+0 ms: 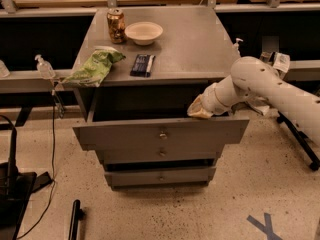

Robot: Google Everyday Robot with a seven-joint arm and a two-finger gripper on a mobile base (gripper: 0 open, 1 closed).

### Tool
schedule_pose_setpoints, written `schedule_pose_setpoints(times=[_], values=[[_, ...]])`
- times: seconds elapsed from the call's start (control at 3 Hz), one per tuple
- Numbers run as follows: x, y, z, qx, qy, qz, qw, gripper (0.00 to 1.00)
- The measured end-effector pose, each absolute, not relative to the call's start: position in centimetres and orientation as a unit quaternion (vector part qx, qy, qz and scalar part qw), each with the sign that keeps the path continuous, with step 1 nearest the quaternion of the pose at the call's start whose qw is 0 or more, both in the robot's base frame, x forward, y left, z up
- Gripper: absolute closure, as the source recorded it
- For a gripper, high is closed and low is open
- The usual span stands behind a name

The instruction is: Open top drawer

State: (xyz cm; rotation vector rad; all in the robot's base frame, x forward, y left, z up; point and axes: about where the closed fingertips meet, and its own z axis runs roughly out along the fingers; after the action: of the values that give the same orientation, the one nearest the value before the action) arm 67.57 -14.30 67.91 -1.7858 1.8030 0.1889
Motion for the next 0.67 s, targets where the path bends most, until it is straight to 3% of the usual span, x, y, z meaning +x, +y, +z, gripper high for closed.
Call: schedule_pose_setpoints(times=[0.67], values=[[66.0, -15.1, 67.9, -0.666, 0.679, 0.076, 0.299, 1.0]])
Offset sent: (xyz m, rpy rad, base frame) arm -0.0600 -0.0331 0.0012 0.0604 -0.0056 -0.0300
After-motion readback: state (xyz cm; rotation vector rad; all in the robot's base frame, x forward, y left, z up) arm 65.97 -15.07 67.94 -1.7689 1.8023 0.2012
